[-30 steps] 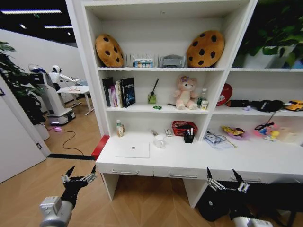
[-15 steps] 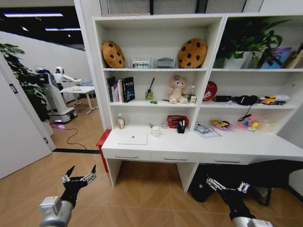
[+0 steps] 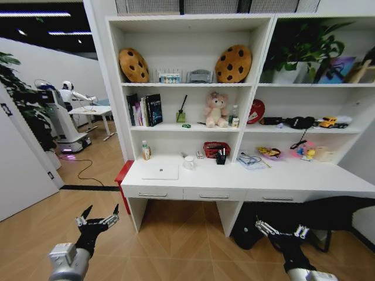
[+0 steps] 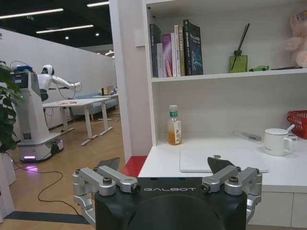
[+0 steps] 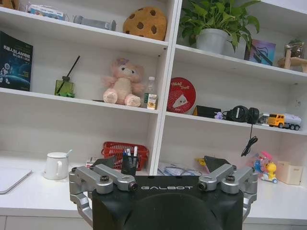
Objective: Organize the objects on the table.
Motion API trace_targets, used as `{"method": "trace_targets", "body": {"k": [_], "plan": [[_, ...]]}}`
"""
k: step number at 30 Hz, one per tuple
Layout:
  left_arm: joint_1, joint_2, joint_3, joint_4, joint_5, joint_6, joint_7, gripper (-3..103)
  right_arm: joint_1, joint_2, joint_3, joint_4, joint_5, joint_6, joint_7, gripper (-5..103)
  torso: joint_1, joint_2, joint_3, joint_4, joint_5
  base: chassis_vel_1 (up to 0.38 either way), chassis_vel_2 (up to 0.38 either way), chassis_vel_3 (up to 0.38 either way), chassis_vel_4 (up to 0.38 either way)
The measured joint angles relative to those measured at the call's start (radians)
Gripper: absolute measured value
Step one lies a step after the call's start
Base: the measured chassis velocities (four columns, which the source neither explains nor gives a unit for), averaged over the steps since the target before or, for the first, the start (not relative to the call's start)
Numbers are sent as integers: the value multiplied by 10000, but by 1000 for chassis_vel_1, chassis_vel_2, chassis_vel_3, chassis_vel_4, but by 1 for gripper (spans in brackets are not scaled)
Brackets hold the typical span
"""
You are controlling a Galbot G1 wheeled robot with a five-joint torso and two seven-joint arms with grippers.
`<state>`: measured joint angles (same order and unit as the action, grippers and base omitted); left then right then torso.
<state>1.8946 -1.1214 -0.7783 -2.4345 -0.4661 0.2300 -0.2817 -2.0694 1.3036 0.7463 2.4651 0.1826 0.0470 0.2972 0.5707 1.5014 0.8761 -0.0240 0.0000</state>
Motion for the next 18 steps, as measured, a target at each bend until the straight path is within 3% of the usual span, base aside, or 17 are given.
{"method": "trace_targets", "body": {"k": [18], "plan": [[0,0,0,0,0,0,-2,100,0,0,0,0,0,0,0,100,1,0,1,0,0,0,0,0,0]]}}
